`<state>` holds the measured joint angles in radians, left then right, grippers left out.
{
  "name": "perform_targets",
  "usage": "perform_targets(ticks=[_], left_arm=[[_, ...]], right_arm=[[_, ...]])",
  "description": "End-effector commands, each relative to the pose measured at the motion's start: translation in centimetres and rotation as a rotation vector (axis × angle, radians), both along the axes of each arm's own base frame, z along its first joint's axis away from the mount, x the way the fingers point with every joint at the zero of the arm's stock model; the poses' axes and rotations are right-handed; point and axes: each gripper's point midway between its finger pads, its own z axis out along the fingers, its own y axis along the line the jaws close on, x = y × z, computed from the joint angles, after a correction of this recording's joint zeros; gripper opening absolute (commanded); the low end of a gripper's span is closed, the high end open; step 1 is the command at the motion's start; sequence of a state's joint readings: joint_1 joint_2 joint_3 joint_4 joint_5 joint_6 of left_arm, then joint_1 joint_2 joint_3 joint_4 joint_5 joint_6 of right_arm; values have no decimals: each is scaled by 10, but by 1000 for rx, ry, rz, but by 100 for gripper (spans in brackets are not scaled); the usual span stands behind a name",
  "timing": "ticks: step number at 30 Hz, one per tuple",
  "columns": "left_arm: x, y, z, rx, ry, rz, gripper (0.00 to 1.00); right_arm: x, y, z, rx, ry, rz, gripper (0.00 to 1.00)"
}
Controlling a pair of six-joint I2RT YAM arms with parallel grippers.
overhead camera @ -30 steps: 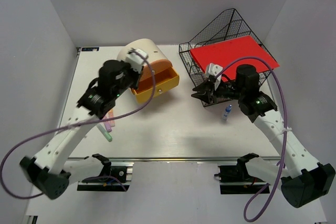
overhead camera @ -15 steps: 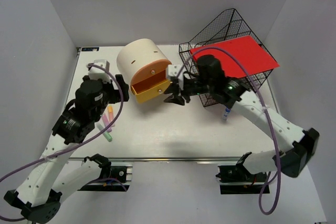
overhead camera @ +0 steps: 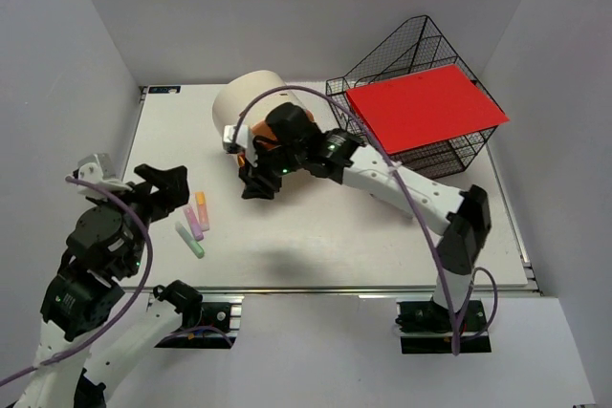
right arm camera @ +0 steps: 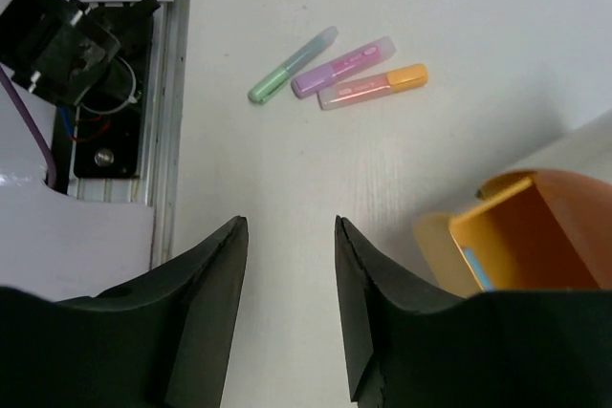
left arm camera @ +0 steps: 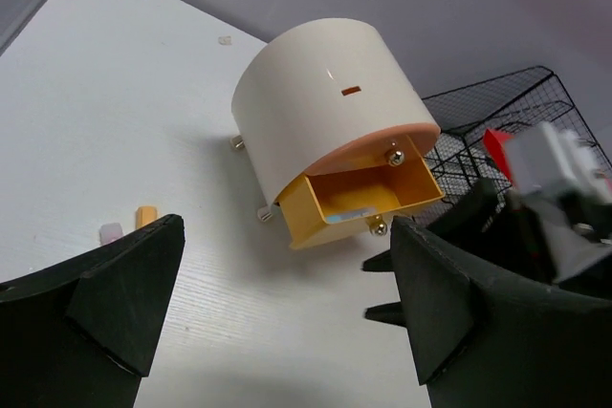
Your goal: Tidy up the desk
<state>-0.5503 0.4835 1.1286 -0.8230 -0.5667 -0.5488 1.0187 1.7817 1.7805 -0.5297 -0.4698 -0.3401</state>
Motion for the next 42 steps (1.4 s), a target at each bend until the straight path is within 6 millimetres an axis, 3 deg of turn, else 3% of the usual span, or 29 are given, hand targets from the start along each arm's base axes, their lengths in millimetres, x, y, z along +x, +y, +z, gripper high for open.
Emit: perform_targets(ticks=[1,5,8,13,14,15,17,18,19,20,21,22,23,25,28,33,42], left_arm=[[-6,9,-8,-39,19,49,98],[-18,21,-6,-51,10,74,98],[-26,26,-2,-61,-12,73,98],[-33,25,-3,-82,-34,47,98],[-32,25,-6,-79,-29,45,98],[-32,23,-7,-82,-25,35,98],[-33,21,-9,-85,-21,28,98],[-33,21,-8,-89,-22,24,98],[-33,19,-8,-93,-21,14,98],[-34,18,-7,-99,-24,6,98],[-34,16,-7,-102,-23,0,98],[-35,14,-5,-114,-35,-14,98],[-35,13,-6,-116,-35,-23,98],[-36,12,-9,-118,-31,-27,98],[-36,12,-11,-120,-28,-25,98],[-33,9,-15,-112,-26,-35,98],[-29,5,-22,-100,-16,-44,98]], right_arm=[[-11,21,-14,-45,113,-39,48],[-18,49,-32,-83,134,-100,51],[-3,68,-42,-82,143,-239,61],[13,97,-62,-52,169,-460,64],[28,100,-63,-25,141,-552,68],[29,106,-71,-21,164,-591,70],[42,115,-70,27,146,-663,74],[41,122,-85,16,160,-684,74],[47,128,-77,47,161,-712,74],[49,131,-82,45,168,-727,73],[52,136,-97,30,188,-754,72],[57,139,-94,46,191,-772,68],[58,142,-108,29,198,-782,66],[57,150,-115,34,210,-755,62],[55,159,-139,4,227,-717,53],[63,162,-170,-32,233,-695,48],[70,172,-176,14,230,-696,54]])
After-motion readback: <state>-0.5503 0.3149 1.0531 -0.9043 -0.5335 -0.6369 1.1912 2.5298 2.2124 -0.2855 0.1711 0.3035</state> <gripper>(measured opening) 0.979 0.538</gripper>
